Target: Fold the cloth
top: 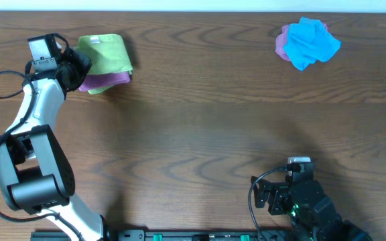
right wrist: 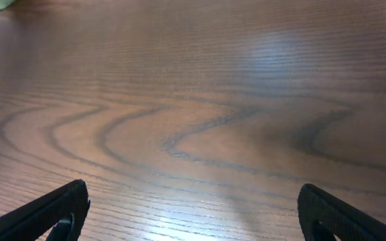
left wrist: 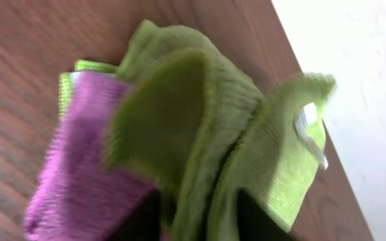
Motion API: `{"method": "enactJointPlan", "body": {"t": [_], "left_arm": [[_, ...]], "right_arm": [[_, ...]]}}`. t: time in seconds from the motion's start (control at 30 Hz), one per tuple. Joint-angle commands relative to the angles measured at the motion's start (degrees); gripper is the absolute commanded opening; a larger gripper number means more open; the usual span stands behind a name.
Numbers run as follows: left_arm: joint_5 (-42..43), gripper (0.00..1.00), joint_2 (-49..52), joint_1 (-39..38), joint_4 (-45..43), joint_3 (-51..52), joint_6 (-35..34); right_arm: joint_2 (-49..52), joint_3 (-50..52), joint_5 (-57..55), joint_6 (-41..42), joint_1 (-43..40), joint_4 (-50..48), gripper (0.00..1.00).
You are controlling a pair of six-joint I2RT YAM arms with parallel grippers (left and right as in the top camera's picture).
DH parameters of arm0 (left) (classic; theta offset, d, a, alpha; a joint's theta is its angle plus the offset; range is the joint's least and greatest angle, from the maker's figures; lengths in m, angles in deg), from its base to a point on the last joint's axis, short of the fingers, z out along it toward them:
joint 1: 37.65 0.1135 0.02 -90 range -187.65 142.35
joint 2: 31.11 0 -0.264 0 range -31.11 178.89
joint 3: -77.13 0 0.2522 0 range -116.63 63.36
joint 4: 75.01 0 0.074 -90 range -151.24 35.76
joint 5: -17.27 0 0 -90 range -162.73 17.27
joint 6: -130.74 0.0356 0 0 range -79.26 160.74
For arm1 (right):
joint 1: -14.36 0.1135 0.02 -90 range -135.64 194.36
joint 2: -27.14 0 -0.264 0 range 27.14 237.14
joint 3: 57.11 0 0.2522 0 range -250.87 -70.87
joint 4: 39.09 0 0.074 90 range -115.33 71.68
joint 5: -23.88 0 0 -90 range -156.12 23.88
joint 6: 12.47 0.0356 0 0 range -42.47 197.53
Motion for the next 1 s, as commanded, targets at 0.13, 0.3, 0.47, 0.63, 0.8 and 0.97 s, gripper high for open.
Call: {"method": "enactJointPlan", "body": {"t": [0.13,0.3,0.47,0.63,0.8,0.97], "left_arm": [[-2.8,0.83,0.1,1.2,1.0,-1.3,1.2],[-2.2,0.96,0.1,3.0,1.4,-1.3,1.2],[0.8,0.96,-0.5,5.4,1.4,-1.3,1.2],[2.7,0.95,-3.5,7.1,2.6,-1.3,2.1],[5.0,0.95,-10.8,7.0,5.8,-1.3,10.4],[11.1,0.95,-17.7,6.0,12.5,-1.3,15.1]], "right_arm": [[-0.4,0.3,-1.0,0.8,-0.2,0.0,0.99],[-0.4,0.3,-1.0,0.8,-0.2,0.0,0.99],[-0.4,0.3,-1.0,0.8,-0.2,0.0,0.99],[-0.4,0.3,-0.8,0.8,-0.2,-1.6,0.99],[-0.3,0.3,-0.8,0.8,-0.2,-1.4,0.99],[-0.3,0.3,-0.8,0.8,-0.2,-1.4,0.99]]}}
